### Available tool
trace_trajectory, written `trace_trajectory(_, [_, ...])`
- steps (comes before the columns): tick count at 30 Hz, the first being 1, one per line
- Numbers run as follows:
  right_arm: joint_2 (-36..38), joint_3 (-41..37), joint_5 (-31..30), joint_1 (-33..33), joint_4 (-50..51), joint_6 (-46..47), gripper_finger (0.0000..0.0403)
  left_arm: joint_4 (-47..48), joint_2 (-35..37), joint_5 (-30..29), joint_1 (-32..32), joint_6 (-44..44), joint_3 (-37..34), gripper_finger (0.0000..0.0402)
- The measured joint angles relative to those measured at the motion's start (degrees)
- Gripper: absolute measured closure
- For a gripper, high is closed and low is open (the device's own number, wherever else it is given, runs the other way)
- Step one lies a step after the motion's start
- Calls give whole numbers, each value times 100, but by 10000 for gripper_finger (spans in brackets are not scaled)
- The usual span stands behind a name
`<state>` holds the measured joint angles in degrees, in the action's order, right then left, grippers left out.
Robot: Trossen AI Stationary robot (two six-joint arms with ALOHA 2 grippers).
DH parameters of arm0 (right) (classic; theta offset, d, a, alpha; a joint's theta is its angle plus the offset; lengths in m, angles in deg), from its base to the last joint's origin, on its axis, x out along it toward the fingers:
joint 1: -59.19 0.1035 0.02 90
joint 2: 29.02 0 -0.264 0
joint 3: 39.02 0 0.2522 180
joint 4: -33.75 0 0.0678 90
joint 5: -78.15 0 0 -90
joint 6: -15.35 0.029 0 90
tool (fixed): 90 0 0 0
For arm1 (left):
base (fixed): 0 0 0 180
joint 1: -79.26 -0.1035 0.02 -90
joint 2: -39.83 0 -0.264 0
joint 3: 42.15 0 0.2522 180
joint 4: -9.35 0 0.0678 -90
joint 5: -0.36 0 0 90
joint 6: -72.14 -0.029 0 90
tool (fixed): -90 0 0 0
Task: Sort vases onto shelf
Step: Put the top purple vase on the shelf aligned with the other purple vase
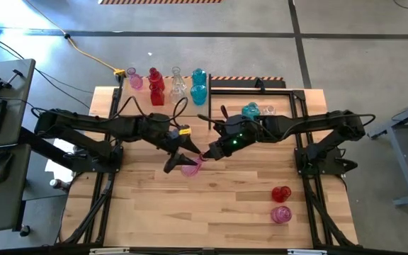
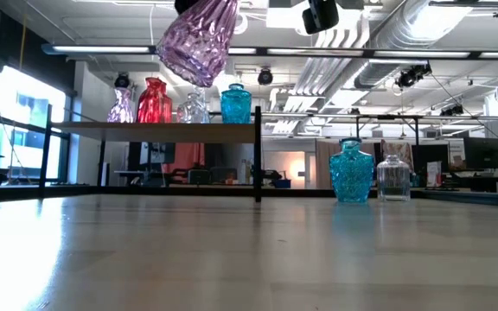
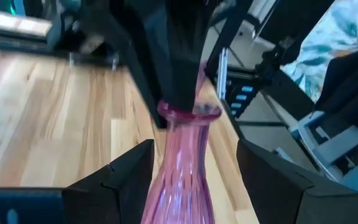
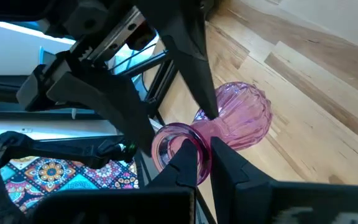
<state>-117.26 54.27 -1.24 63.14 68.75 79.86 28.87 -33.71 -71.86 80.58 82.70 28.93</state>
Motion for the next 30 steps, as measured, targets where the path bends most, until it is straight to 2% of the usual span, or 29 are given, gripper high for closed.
trace_trajectory(19, [4, 0, -94, -2, -57, -46, 403, -311, -398, -52, -2, 138, -11, 183])
trace_trajectory(23, [6, 0, -83, -2, -62, -46, 403, -308, -398, -59, -2, 140, -11, 201])
trace_trajectory(30, [6, 0, -59, -4, -58, -48, 403, -292, -398, -66, -2, 138, -11, 259])
